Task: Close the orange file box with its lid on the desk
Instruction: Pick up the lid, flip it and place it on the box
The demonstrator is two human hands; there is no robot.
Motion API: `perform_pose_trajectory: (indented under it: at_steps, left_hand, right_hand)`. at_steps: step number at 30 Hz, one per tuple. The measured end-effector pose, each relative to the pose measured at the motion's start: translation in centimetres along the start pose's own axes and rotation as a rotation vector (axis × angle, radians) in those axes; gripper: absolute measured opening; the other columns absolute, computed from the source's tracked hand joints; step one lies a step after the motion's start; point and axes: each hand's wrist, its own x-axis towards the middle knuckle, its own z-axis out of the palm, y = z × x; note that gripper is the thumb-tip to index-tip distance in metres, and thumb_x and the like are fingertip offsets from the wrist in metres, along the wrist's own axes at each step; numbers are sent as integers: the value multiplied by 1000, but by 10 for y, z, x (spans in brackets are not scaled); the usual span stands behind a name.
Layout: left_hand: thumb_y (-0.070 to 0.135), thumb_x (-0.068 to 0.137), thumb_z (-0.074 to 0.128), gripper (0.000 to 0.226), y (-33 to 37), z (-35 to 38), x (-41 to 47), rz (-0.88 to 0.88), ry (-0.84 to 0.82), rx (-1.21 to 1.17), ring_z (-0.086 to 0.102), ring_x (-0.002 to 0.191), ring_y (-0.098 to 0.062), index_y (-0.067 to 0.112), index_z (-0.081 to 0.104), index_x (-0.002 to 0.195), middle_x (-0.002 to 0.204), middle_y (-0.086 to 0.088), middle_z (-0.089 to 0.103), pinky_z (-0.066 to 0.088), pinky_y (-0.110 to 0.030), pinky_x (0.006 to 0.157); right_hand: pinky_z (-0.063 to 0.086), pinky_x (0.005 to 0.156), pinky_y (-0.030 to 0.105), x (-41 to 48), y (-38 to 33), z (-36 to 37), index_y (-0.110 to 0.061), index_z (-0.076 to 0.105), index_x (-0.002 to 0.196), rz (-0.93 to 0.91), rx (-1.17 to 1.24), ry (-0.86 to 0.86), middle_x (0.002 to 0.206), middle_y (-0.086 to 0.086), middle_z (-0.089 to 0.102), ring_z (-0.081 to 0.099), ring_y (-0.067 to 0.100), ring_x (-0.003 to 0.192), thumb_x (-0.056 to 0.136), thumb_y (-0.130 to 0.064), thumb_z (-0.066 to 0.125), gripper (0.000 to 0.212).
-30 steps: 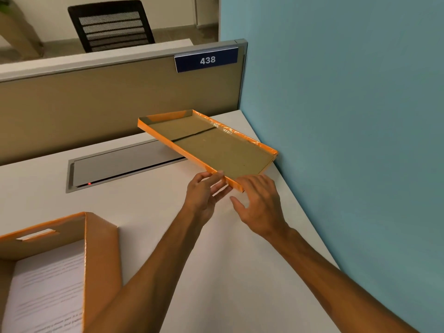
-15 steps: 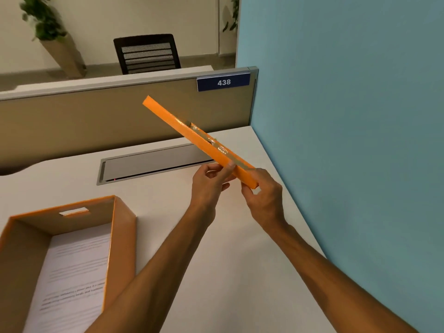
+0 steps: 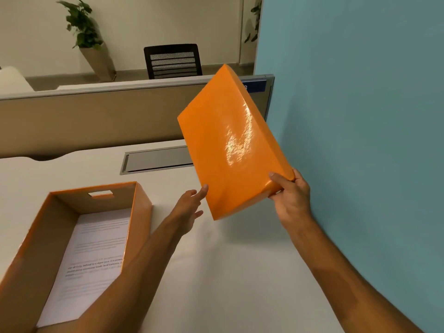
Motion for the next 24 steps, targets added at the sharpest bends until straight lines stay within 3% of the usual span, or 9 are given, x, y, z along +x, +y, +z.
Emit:
perform_pose_trajectory:
  at_steps: [7,12,15,17,20,24]
  left_hand:
    - [27,97,58,63,-13,-27,-13,-64,3,-100,48,130,-35,6,32,150,147,-9,47,40,-55,109]
    - [23,94,63,54,-11,-51,-24,34,112,-36,55,109,-29,8,43,141,129,-7,55,47,-50,92]
    - [23,93,63,51,-4,-71,-34,76,143,23,56,114,-33,7,46,139,130,-10,55,46,-56,101]
    - [23,93,64,49,1,-86,-42,109,160,59,56,119,-36,6,49,136,129,-12,57,46,-58,102]
    - [23,92,64,48,8,-112,-58,160,184,115,59,117,-36,5,51,134,129,-12,59,49,-55,97]
    - [26,90,68,50,13,-152,-84,203,202,210,61,115,-36,6,54,133,130,-14,62,50,-56,98]
  right_hand:
    - [58,75,57,-13,11,-2,-15,57,131,198,91,-7,122,12,69,66,35,109,74,-1,76,62]
    - [57,77,57,-22,20,2,-16,54,132,261,81,-26,130,15,64,62,37,115,74,-3,76,64]
    - [54,85,62,-32,25,5,-20,53,135,271,-40,-45,130,12,62,60,38,116,75,-8,76,65]
    - [54,86,61,-42,31,9,-22,57,130,249,-167,-17,128,10,62,60,36,115,80,-17,76,54]
    - [56,80,51,-57,40,21,-21,68,109,187,-382,33,118,11,66,61,35,113,85,-32,73,27]
    - [56,72,41,-80,56,43,-25,67,111,126,-596,-3,110,8,69,66,29,103,84,-39,75,32]
